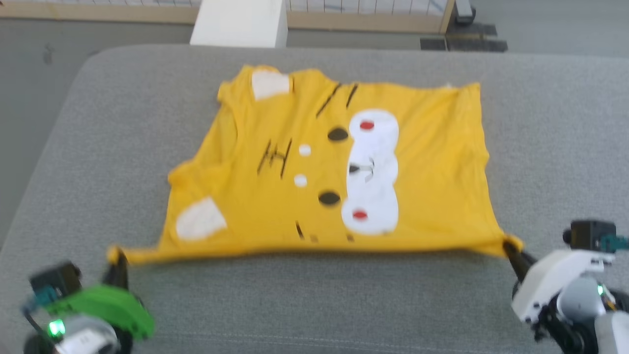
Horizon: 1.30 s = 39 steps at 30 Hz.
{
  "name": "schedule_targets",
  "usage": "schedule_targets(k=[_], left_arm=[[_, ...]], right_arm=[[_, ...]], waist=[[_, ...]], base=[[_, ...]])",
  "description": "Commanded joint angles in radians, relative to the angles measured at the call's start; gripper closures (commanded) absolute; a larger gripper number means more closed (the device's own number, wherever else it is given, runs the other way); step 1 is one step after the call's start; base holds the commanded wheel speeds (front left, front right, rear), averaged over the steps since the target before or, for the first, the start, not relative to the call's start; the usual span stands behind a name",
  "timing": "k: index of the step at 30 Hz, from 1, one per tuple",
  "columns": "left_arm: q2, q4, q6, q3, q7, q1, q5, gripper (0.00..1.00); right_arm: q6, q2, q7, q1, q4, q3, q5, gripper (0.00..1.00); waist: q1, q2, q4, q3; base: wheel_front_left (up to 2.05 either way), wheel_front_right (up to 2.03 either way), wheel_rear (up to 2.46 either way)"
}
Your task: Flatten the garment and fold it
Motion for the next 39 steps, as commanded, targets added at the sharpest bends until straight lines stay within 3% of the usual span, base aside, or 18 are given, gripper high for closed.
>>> schedule_targets(k=[1, 8, 15, 25, 32, 39], left_arm=[[0.008, -0.005, 0.019, -0.005, 0.017, 0.038, -0.002, 1.0], [-0.009, 0.008, 0.046, -0.05, 0.099, 0.16, -0.023, 1.0], [-0.002, -0.048, 0.027, -0.029, 0.065, 0.128, -0.03, 1.0], [0.063, -0.151, -0.015, -0.053, 0.141, -0.158, 0.028, 1.0], [0.083, -0.032, -0.081, -0.091, 0.237, -0.399, 0.049, 1.0], [0.086, 0.098, -0.123, -0.109, 0.252, -0.575, 0.079, 1.0]], right_arm=[[-0.002, -0.001, 0.01, 0.029, -0.006, -0.021, 0.003, 1.0], [-0.002, 0.015, 0.081, 0.127, -0.006, -0.014, -0.024, 1.0], [-0.002, 0.02, 0.13, 0.119, -0.024, 0.005, -0.057, 1.0], [-0.002, 0.017, 0.208, -0.092, -0.069, -0.006, -0.107, 1.0], [-0.002, 0.036, 0.303, -0.286, 0.013, -0.022, -0.2, 1.0], [-0.002, 0.044, 0.361, -0.446, 0.1, 0.001, -0.266, 1.0]], waist=[[0.0001, 0.0, 0.015, -0.035], [0.0001, 0.0, 0.004, -0.038], [0.0001, 0.0, -0.015, -0.021], [0.0001, 0.0, -0.041, 0.086], [0.0001, 0.0, -0.065, 0.21], [0.0001, 0.0, -0.079, 0.335]], base=[[0.0, 0.0, 0.0], [0.0, 0.0, 0.0], [0.0, 0.0, 0.0], [0.0, 0.0, 0.0], [0.0, 0.0, 0.0], [0.0, 0.0, 0.0]])
